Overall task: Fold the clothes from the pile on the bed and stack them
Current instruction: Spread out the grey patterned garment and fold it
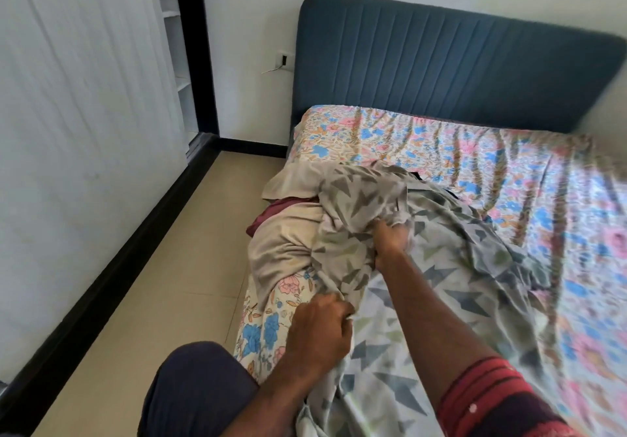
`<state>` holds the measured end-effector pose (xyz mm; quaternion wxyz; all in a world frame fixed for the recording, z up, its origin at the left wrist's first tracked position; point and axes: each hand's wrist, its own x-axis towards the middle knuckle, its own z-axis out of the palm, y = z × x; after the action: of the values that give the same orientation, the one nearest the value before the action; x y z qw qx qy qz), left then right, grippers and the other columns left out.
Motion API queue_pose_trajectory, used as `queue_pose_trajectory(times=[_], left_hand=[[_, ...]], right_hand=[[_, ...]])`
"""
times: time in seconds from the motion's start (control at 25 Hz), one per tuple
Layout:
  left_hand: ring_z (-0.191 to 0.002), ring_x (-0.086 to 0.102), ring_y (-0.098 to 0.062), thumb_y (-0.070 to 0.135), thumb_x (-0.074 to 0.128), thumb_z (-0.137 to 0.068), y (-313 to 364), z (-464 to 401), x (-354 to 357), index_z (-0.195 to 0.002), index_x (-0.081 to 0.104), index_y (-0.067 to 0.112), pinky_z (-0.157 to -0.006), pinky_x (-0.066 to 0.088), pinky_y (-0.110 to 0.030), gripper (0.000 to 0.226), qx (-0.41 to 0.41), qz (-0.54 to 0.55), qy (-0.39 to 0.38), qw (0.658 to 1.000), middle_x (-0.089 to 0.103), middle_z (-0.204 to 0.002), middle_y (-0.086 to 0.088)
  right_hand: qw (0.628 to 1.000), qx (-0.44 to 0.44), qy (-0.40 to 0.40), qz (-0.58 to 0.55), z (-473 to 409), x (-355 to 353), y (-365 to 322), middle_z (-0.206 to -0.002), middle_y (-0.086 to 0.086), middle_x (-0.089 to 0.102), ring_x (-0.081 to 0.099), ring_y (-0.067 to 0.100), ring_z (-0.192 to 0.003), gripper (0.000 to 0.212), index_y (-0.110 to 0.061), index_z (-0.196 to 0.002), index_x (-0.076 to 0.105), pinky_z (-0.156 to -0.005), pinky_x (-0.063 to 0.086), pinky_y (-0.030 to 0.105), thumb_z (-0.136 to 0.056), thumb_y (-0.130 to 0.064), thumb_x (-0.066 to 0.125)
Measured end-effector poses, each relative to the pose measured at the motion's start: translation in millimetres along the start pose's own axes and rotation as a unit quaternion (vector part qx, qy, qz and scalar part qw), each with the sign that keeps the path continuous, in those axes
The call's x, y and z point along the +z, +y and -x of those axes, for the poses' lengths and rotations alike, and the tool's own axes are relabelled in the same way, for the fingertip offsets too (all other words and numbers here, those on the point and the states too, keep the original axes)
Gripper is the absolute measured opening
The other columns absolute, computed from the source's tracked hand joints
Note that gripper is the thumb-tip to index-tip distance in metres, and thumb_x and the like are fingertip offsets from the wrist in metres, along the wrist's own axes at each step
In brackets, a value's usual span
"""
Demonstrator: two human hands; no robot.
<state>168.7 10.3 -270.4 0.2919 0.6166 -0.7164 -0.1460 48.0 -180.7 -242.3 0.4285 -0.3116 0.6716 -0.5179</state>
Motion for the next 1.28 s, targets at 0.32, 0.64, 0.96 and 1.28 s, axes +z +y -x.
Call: queue_pose_trajectory(times=[0.32, 0.64, 0.96, 1.28], left_hand=[[-0.11, 0.045, -0.019, 0.041, 0.056, -0.096, 16.0, 18.5, 8.6, -0.112, 0.065, 0.024, -0.09, 0.039, -0.031, 0.025, -0.092, -0.137, 0.011, 0.986, 0.045, -0.114, -0.001], [-0.104, 0.058, -0.02, 0.039, 0.055, -0.101, 25.1, 39.3, -0.4, -0.131, 0.057, 0.028, -0.088, 0.047, -0.043, 0.032, -0.049, -0.014, 0.013, 0.999, 0.059, -0.107, 0.004], [-0.103, 0.064, -0.025, 0.032, 0.076, -0.077, 29.0, 93.4, -24.7, -0.101, 0.058, 0.023, -0.087, 0.054, -0.041, 0.031, -0.169, -0.117, -0.247, 0.947, 0.064, -0.11, 0.001], [-0.122, 0.048, -0.022, 0.089, 0.056, -0.069, 58.0, 174.1, -50.1, -0.114, 0.056, 0.03, -0.1, 0.042, -0.049, 0.075, -0.175, -0.241, -0.192, 0.935, 0.053, -0.126, 0.004]], right_hand=[[0.958, -0.125, -0.136, 0.221, 61.8, -66.4, 42.0, -0.098, -0.001, 0.07, 0.07, 0.024, -0.086, 0.075, -0.036, -0.132, 0.037, -0.076, 0.062, 0.044, -0.075, -0.029, 0.085], [0.961, -0.122, -0.205, 0.14, 128.1, -88.1, 76.3, -0.077, 0.002, 0.076, 0.074, 0.018, -0.073, 0.007, -0.018, -0.085, 0.078, -0.069, 0.064, 0.04, -0.091, -0.017, 0.074], [0.972, -0.044, -0.207, 0.104, 142.1, -100.6, 80.9, -0.13, 0.001, 0.06, 0.071, 0.028, -0.104, 0.101, -0.026, -0.144, 0.05, -0.067, 0.065, 0.048, -0.057, -0.016, 0.1], [0.963, -0.088, -0.245, 0.066, 148.9, -119.9, 78.0, -0.125, 0.008, 0.063, 0.071, 0.026, -0.087, 0.073, -0.024, -0.131, 0.063, -0.071, 0.065, 0.045, -0.073, 0.02, 0.068]])
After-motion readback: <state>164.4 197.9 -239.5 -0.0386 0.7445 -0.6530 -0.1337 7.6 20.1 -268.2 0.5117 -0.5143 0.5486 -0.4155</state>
